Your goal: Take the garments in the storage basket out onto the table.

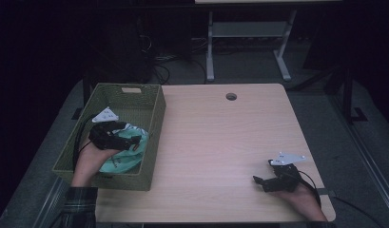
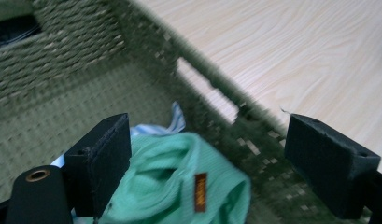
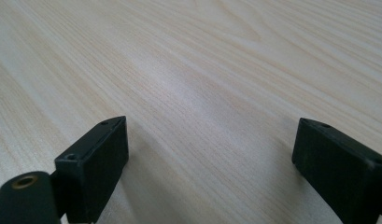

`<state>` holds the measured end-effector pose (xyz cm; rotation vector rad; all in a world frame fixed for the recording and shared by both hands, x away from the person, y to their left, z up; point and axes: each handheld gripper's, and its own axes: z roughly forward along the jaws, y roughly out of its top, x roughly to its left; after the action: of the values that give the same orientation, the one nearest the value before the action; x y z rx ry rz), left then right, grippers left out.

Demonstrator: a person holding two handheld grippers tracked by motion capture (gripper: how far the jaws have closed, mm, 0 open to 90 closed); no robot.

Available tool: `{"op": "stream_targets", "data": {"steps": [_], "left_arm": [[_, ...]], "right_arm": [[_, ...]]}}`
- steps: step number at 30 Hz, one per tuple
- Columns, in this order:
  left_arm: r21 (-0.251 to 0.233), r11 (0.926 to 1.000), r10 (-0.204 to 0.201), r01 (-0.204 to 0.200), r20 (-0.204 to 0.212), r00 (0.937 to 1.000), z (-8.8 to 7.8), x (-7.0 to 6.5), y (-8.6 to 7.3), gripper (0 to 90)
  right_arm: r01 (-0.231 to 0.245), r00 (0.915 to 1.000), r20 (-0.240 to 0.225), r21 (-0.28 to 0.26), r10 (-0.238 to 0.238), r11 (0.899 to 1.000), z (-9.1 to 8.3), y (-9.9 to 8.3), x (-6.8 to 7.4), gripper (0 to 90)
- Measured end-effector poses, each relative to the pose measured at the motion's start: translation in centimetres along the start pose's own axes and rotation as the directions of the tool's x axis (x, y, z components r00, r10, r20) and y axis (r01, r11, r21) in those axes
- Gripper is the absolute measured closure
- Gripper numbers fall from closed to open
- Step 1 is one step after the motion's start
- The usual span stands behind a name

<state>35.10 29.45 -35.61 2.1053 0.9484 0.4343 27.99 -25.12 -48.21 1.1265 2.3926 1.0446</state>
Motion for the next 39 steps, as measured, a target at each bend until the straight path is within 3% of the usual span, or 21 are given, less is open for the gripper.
{"op": "stream_targets", "data": {"steps": [10,19,26,34,39], "left_arm": [[0.033,0.9992,-0.024,0.024,-0.019,0.9995,1.1,1.3,-1.5,15.1],[0.077,0.9969,-0.011,0.012,-0.009,0.9999,2.3,1.2,-2.1,15.1],[0.136,0.9906,0.016,-0.018,0.018,0.9997,3.2,0.9,-2.3,15.1],[0.222,0.973,0.056,-0.062,0.032,0.9979,4.2,0.5,-2.5,19.1],[0.281,0.956,0.068,-0.085,0.069,0.9953,4.8,0.2,-2.7,18.5]], "right_arm": [[0.0,1.0,0.0,0.0,0.0,1.0,0.0,0.0,0.0,10.5],[0.0,1.0,0.0,0.0,0.0,1.0,0.0,0.0,0.0,10.5],[0.0,1.0,0.0,0.0,0.0,1.0,0.0,0.0,0.0,10.5],[0.001,1.0,0.0,0.0,-0.001,1.0,0.0,0.0,0.0,10.5],[0.004,1.0,0.001,0.0,-0.004,1.0,0.0,0.0,0.0,10.5]]}}
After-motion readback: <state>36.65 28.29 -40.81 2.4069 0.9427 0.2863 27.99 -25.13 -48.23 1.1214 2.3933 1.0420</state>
